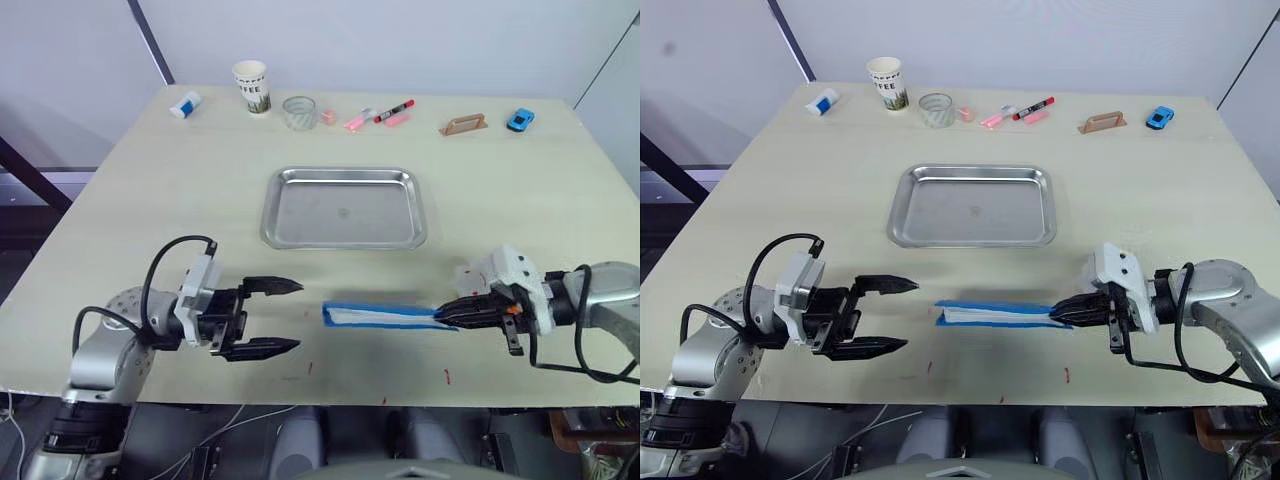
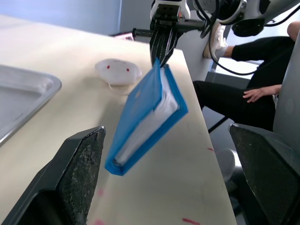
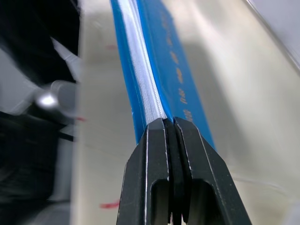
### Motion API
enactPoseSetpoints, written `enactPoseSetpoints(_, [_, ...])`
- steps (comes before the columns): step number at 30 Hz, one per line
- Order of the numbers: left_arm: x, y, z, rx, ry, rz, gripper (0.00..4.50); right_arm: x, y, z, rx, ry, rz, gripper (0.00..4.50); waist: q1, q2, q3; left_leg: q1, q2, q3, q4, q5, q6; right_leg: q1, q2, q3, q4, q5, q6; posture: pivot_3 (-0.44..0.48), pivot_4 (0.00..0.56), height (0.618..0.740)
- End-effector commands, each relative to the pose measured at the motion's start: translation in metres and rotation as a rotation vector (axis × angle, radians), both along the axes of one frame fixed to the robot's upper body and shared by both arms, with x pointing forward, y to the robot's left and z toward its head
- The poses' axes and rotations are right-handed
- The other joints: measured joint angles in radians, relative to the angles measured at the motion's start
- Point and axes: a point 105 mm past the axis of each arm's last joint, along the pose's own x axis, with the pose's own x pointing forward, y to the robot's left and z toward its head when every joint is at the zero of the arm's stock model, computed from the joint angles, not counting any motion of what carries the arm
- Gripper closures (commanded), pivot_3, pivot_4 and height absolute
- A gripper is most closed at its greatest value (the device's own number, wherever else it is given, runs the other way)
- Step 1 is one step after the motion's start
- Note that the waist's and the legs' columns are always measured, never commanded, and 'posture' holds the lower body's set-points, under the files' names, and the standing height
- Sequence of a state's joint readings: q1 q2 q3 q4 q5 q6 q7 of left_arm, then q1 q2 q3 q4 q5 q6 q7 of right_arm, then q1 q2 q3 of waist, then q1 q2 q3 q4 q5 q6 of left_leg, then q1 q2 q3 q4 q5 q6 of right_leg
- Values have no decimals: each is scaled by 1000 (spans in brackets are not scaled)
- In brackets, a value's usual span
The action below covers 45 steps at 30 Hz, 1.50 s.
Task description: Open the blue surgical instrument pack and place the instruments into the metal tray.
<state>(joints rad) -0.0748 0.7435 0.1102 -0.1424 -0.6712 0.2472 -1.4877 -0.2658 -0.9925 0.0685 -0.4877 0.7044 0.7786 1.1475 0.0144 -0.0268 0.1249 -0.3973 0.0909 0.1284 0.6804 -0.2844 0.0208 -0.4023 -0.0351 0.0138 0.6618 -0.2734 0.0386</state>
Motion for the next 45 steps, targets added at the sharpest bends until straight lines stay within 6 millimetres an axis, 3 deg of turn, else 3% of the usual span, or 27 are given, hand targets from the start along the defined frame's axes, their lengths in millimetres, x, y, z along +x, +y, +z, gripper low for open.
enactPoseSetpoints(1, [1, 0, 7, -14, -48, -4, 0, 3, -2, 11, -9, 65, -2, 4488, 0, 0, 0, 0, 0, 0, 0, 0, 0, 0, 0, 0, 0, 0, 0, 0, 150, 740])
enactPoseSetpoints(14, [10, -15, -11, -19, -66, 0, 0, 22, 2, -11, -82, 156, 60, 4488, -1, 0, 0, 0, 0, 0, 0, 0, 0, 0, 0, 0, 0, 0, 0, 0, 150, 740])
enactPoseSetpoints(22, [22, -27, -25, -20, -100, -8, 0, 34, 5, -16, -92, 155, 75, 4488, -3, 0, -1, 0, 1, 0, 0, 0, 0, 0, 1, 0, 0, 0, 0, 0, 150, 740])
enactPoseSetpoints(30, [27, -41, -24, -84, -94, -8, 0, 34, 7, -17, -88, 154, 84, 4488, -8, 0, -1, 0, 1, 0, 0, 0, 0, 0, 1, 0, 0, 0, 0, 0, 150, 740])
enactPoseSetpoints(33, [29, -45, -24, -96, -88, -9, 697, 34, 7, -17, -86, 154, 83, 4500, -10, 0, -1, 0, 1, 0, 0, 0, 0, 0, 1, 0, 0, 0, 0, 0, 150, 740])
enactPoseSetpoints(36, [29, -48, -28, -88, -92, -20, 1954, 34, 8, -18, -86, 153, 82, 4500, -11, 0, -1, 0, 1, 0, 0, 0, -1, 0, 2, 0, 0, 0, 0, 0, 150, 740])
enactPoseSetpoints(45, [31, -55, -28, -93, -103, -35, 1954, 33, 9, -18, -80, 150, 84, 4500, -17, 0, -1, 0, 1, -1, 0, 0, 0, 0, 2, 0, 0, 0, 0, 0, 150, 740])
